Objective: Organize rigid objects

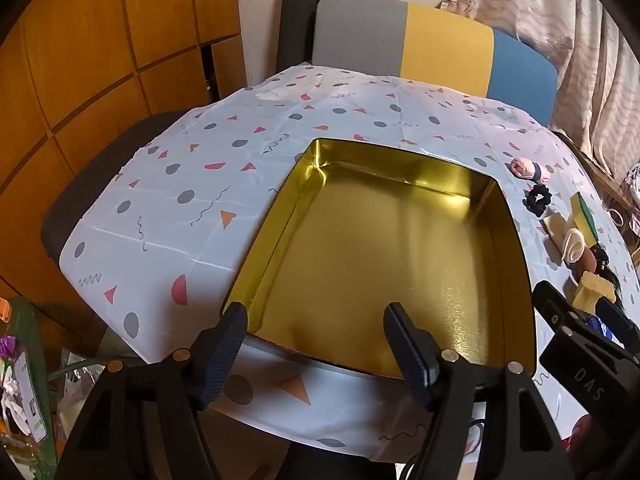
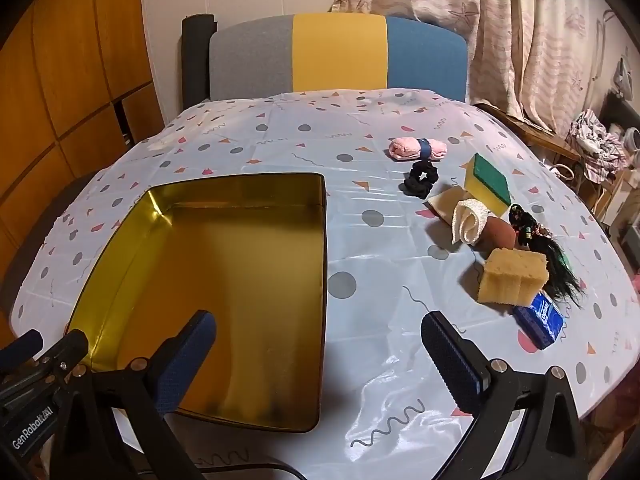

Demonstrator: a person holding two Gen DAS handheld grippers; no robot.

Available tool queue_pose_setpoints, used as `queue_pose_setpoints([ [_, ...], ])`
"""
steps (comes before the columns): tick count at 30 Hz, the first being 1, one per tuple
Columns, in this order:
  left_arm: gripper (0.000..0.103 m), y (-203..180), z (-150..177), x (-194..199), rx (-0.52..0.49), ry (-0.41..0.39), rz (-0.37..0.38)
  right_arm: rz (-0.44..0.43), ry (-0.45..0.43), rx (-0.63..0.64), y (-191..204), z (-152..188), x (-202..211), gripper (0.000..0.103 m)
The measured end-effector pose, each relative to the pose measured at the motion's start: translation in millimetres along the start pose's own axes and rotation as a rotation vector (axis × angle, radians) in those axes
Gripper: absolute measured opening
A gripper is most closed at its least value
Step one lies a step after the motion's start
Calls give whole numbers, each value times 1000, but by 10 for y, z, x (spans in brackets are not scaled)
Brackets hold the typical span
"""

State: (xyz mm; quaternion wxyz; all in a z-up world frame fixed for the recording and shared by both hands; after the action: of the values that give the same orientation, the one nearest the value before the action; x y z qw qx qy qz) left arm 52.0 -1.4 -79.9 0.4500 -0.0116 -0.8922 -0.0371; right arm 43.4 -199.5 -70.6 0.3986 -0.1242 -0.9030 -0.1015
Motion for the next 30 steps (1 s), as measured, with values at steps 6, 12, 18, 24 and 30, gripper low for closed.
queue_pose_setpoints([
  [6, 72, 44, 18, -21, 10, 12, -4, 0, 1, 7, 17, -20, -20, 103],
  [12, 72, 10, 9, 8, 0, 4, 0, 0, 7, 12, 34, 0, -29, 103],
  [18, 72, -4, -9, 42, -8, -7, -4, -1, 8, 16, 54, 10, -29, 103],
  [24, 72, -7, -10, 46, -12, -8, -4, -3, 12, 24, 72, 31, -33, 103],
  [30, 72, -15, -16, 46, -18, -7, -5, -3, 13, 28, 81, 43, -33, 103],
])
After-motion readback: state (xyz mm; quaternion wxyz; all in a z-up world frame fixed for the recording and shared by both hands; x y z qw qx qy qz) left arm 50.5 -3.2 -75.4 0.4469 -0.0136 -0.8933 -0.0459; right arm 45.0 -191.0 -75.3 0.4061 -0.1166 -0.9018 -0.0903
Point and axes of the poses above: each gripper's, at about its wrist camera, not at the fingertips, and x roughly against the way its jaws point, y to its left, z to its underside, the point moved 9 cm from there along -x, roughly the way its jaws point, and after that the axes turned 6 degrees about -x, right-handed, at the moved point
